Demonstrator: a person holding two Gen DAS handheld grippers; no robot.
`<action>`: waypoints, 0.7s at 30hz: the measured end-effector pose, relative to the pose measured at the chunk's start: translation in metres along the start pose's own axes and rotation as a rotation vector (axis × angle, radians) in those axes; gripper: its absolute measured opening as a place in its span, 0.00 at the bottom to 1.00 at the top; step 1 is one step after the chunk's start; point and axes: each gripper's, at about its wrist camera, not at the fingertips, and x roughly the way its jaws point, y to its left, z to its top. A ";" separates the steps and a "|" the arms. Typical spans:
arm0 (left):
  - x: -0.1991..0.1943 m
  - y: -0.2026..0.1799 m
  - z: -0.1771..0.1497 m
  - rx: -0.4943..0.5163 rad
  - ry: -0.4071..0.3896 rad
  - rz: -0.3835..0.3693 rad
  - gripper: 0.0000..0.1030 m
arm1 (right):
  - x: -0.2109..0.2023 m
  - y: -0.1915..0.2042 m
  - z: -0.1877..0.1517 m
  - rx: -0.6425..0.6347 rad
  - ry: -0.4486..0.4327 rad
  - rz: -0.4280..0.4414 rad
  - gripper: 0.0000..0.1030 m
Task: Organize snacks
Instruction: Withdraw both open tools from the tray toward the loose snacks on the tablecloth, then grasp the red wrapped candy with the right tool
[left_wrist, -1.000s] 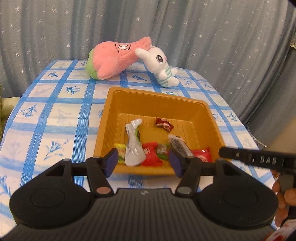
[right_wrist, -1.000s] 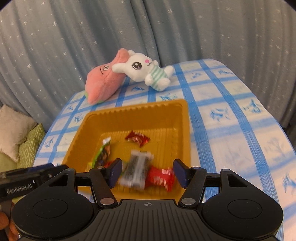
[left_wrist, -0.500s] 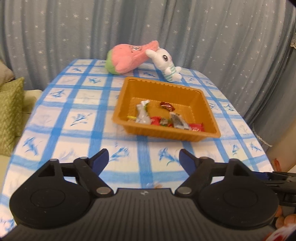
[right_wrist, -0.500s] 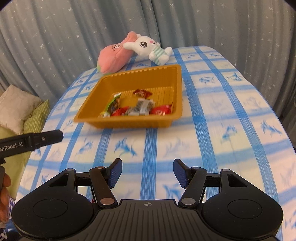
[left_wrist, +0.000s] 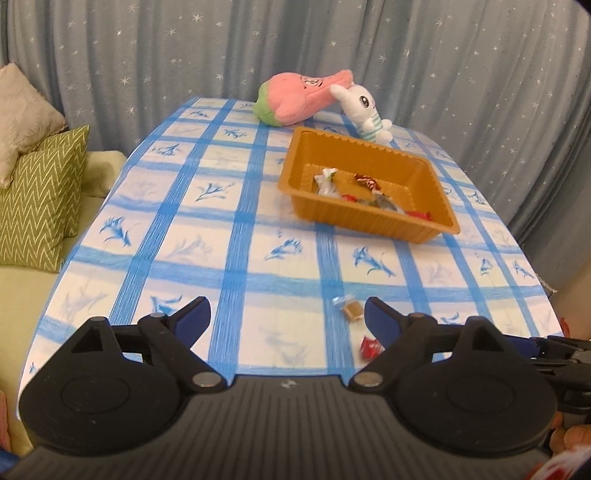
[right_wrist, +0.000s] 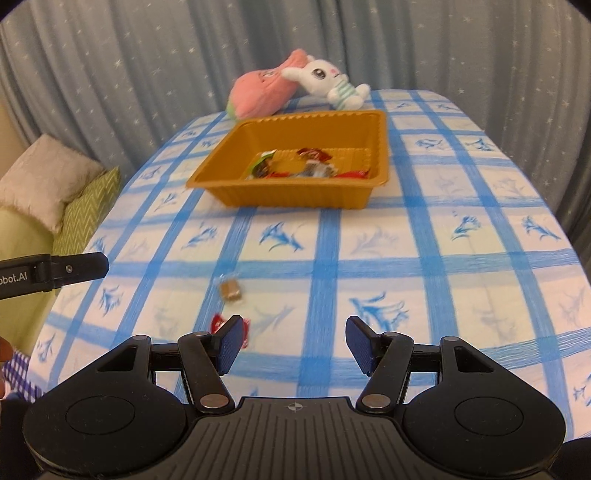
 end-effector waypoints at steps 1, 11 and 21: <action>0.000 0.002 -0.001 0.002 0.001 0.004 0.86 | 0.002 0.003 -0.002 -0.011 0.002 0.007 0.59; 0.012 0.011 0.000 0.017 0.000 0.012 0.86 | 0.036 0.026 -0.014 -0.098 0.032 0.059 0.59; 0.037 0.013 0.002 0.013 0.031 -0.012 0.86 | 0.073 0.039 -0.014 -0.120 0.043 0.088 0.53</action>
